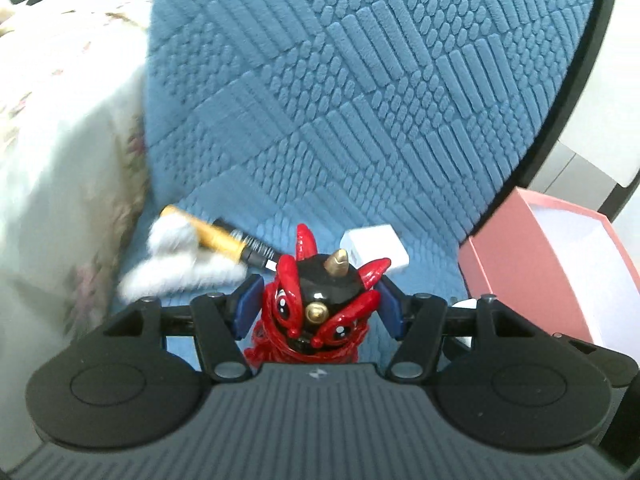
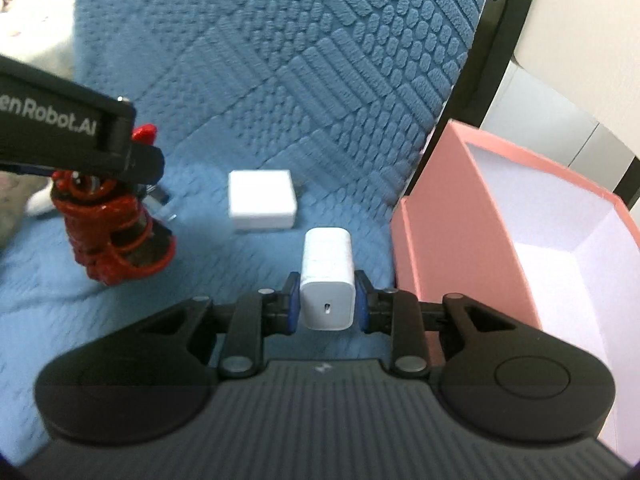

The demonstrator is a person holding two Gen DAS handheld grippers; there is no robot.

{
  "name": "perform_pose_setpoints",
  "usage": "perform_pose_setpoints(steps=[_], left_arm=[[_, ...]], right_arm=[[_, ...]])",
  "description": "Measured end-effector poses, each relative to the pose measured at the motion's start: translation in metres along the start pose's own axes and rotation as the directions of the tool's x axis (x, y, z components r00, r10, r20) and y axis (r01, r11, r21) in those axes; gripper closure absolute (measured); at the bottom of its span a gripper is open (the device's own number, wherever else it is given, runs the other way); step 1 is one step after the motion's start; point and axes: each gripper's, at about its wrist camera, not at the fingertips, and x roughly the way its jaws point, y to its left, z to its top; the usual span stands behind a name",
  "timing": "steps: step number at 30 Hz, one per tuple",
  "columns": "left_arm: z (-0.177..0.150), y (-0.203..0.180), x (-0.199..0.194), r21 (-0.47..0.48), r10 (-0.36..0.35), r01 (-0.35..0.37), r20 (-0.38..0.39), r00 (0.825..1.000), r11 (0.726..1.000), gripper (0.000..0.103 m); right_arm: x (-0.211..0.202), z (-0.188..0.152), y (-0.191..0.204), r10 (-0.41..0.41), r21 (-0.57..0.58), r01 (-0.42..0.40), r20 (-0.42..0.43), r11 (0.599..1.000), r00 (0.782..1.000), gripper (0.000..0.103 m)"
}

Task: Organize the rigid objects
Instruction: 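Lift the figurine and plug and carry both toward the pink box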

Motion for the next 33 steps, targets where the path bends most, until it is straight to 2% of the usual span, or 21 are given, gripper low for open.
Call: perform_pose_setpoints(steps=[6, 15, 21, 33], left_arm=[[-0.034, 0.009, -0.027, -0.018, 0.0, -0.001, -0.023, 1.0, 1.0, 0.037], [-0.074, 0.001, -0.033, -0.021, 0.004, -0.006, -0.091, 0.996, 1.0, 0.037], [-0.087, -0.004, -0.036, 0.006, -0.014, 0.015, -0.123, 0.992, 1.0, 0.037], [-0.09, -0.001, -0.039, -0.014, -0.028, 0.026, -0.131, 0.991, 1.0, 0.036]], right_arm=[[-0.031, -0.026, 0.003, 0.08, 0.02, -0.079, -0.031, 0.997, 0.996, 0.073], [-0.06, -0.064, 0.008, 0.127, 0.035, -0.124, -0.077, 0.992, 0.989, 0.073], [-0.06, -0.072, 0.011, 0.151, 0.035, -0.148, -0.1, 0.988, 0.983, 0.072], [-0.046, -0.071, -0.006, 0.244, 0.163, -0.224, -0.114, 0.961, 0.963, 0.068]])
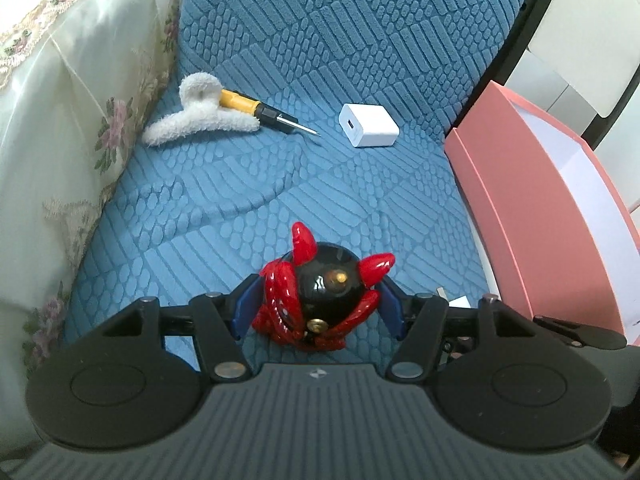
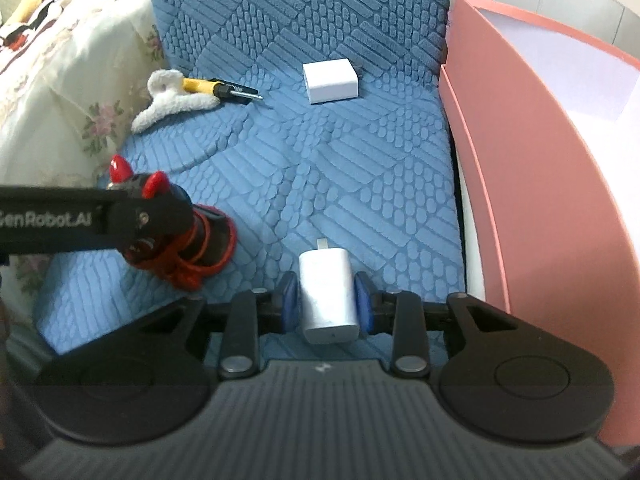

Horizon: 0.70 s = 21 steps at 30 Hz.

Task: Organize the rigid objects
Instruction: 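Lift the figurine and plug and carry both toward the pink box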

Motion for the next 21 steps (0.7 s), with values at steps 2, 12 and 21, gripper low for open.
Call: perform_pose_setpoints(steps=[2, 12, 21], left_arm=[[0.0, -0.002, 0.001, 0.005, 0.004, -0.004, 0.006, 1.0, 1.0, 0.036], [0.005, -0.004, -0.004, -0.029, 0.002, -0.001, 0.019, 1.0, 1.0, 0.037], [0.001, -0.008, -0.03, -0.076, 0.012, -0.009, 0.047, 0.999, 0.997, 0.037]], right_arm=[[0.001, -0.001, 0.001, -0.015, -0.011, 0.015, -0.004, 1.0, 1.0, 0.068], [0.004, -0.006, -0.002, 0.006, -0.049, -0.008, -0.041, 0.999, 0.999, 0.072], [-0.015, 0.005, -0.005, 0.037, -0.017, -0.037, -0.029, 0.999, 0.999, 0.073]])
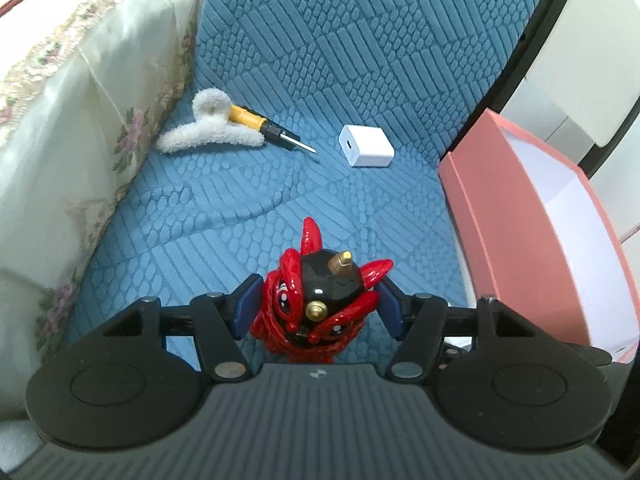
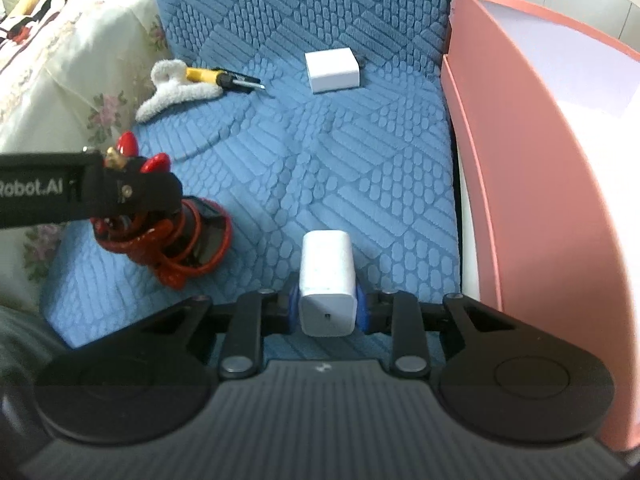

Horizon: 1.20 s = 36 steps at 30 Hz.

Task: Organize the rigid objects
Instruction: 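Lift the figurine and plug and carry both toward the pink box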

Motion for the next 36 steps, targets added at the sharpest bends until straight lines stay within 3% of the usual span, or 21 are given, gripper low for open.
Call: perform_pose_setpoints(steps=[21, 36], left_arm=[[0.015, -0.055, -0.12, -0.014, -0.051, 0.054, 0.141, 0.989, 0.998, 0.037], [0.007, -0.122, -0.13, 0.064, -0.132, 0.124, 0.133, 0.982, 0.99, 0.037]], right_arm=[[-0.155, 0.033, -0.004, 0.072, -0.052, -0.063, 0.199, 0.997, 0.977, 0.073], [-0.21, 0.032, -0.046, 0.023, -0.011, -0.021, 0.291, 1.0, 0.956, 0.073]])
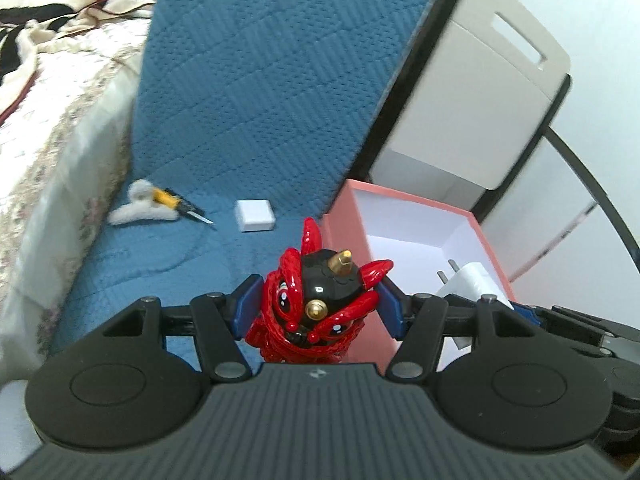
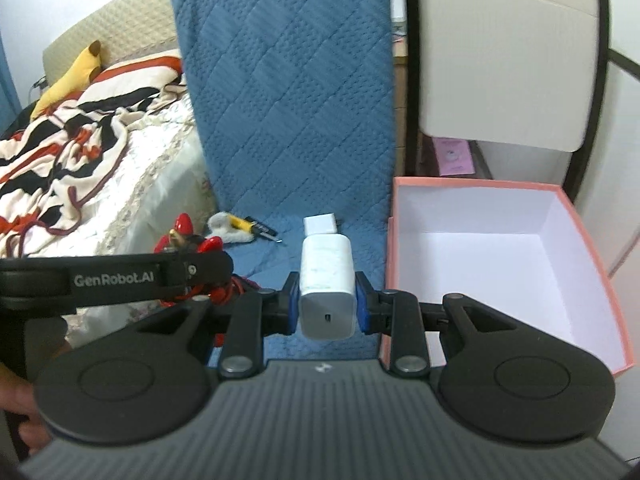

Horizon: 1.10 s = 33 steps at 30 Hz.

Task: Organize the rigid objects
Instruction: 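Lower the figurine into the box with the left gripper while the right gripper releases the plug inside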

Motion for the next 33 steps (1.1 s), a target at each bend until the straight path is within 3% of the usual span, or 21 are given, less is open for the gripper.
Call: perform_pose_setpoints(steps=[16, 33], left_arm=[[0.0, -0.104, 0.068, 0.091, -0.107, 0.112, -0.057, 0.993, 0.99, 0.037], [-0.017, -0.148, 0.203, 0.087, -0.071, 0.092, -0.22, 0.973, 0.992, 0.037]], right_arm=[[-0.014, -0.007, -0.095, -0.122, 0.122, 0.12, 0.006, 0.985, 0.993, 0.073], [0.07, -0.026, -0.194, -0.125, 0.217, 0.16, -0.164, 0.963, 0.978, 0.073]])
